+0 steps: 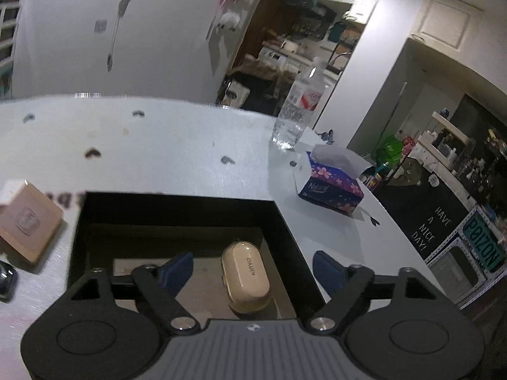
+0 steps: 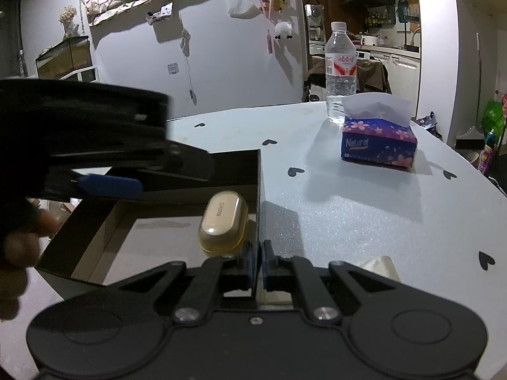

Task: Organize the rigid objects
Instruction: 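Carry the earbud case into the black box and open the left gripper, then move the left gripper back to the black smartwatch and grasp it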

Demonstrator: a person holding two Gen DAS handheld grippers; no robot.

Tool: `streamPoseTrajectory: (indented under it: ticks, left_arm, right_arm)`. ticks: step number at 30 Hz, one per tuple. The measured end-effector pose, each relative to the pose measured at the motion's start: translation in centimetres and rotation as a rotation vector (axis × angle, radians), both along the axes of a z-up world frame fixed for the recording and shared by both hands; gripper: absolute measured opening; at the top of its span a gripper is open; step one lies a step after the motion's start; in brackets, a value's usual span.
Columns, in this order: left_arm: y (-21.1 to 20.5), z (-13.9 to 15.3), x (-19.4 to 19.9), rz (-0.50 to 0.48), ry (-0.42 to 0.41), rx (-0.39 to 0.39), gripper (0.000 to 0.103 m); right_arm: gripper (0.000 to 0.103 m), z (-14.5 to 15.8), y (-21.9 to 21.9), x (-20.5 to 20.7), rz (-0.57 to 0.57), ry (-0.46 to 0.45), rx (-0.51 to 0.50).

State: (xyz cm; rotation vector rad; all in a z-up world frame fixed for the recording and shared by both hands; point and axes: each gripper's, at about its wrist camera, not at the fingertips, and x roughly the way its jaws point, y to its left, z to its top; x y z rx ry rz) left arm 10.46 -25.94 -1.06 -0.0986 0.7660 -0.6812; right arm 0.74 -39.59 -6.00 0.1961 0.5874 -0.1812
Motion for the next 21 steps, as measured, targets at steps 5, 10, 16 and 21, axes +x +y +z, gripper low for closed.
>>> streamPoseTrajectory:
  ticks: [5, 10, 16, 21]
  left_arm:
    - [1.4, 0.8, -1.5, 0.005, -0.04, 0.017, 0.095]
    - [3.0, 1.1, -3.1, 0.016, -0.088, 0.035, 0.102]
    - [5.4, 1.0, -4.5, 0.082, -0.169, 0.079, 0.103]
    - [7.8, 0.3, -4.9, 0.144, -0.183, 0.085, 0.103]
  right_arm:
    - [0.007, 0.0, 0.0, 0.0, 0.0, 0.004, 0.003]
    - [0.007, -0.1, 0.0, 0.1, 0.0, 0.009, 0.006]
    - [0.007, -0.1, 0.0, 0.0, -0.002, 0.01, 0.01]
    - [0.007, -0.1, 0.0, 0.1, -0.004, 0.01, 0.01]
